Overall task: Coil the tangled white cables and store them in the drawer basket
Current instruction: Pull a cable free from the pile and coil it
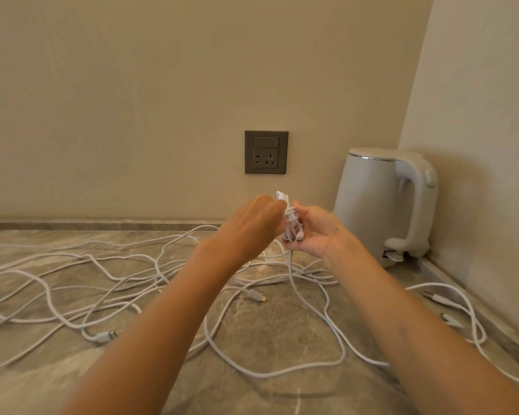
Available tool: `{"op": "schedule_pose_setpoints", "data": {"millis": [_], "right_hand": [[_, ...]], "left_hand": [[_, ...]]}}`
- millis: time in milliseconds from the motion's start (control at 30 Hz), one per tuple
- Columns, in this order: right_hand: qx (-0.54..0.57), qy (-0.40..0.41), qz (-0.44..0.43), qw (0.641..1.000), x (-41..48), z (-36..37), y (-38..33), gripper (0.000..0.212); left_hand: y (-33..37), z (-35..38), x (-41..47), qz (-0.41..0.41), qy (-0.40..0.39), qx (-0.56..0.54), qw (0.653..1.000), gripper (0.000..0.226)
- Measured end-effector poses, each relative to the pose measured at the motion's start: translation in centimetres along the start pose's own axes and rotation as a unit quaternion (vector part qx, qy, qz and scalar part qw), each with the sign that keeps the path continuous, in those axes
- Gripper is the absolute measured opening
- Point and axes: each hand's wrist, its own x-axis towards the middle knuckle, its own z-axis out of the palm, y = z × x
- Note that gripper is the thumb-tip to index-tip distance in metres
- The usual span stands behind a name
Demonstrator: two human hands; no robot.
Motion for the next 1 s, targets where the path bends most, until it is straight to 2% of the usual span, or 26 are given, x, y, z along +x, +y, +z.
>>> {"op": "schedule_pose_setpoints", "data": {"millis": [133,300,467,600,733,867,1000], "right_hand": [[0.005,0.012,-0.008,1.0,0.1,0.5,0.4,0.029],[0.027,0.009,-0.005,1.0,0.0,0.5,0.5,0.026],[-0.004,0.03,0.006,1.0,-0.2,0.7,0.8,0.032],[0.02,0.037,0.005,0.999,-0.3,1.1,0.7,0.033],[0.032,0.029,0.013,0.999,-0.6,1.2,0.8,0.032],[0.03,0.029,0.01,0.999,-0.5,1.4,1.1,0.033],[0.022,0.038,-0.002,0.999,-0.6,1.3,1.1,0.032]], "left_hand": [[0.0,0.8,0.0,-0.032,-0.001,0.01,0.999,0.022],[0.0,1.3,-0.2,-0.03,0.032,0.028,0.999,0.018],[-0.1,1.4,-0.3,0.013,0.004,0.077,0.997,0.023],[-0.2,1.5,-0.3,-0.004,-0.026,0.114,0.993,0.029],[0.4,1.7,-0.4,-0.035,-0.019,0.078,0.996,0.03],[0.2,1.5,-0.5,-0.056,0.044,0.114,0.991,0.028],[0.1,2.3,-0.5,-0.036,0.027,0.08,0.996,0.032]]}}
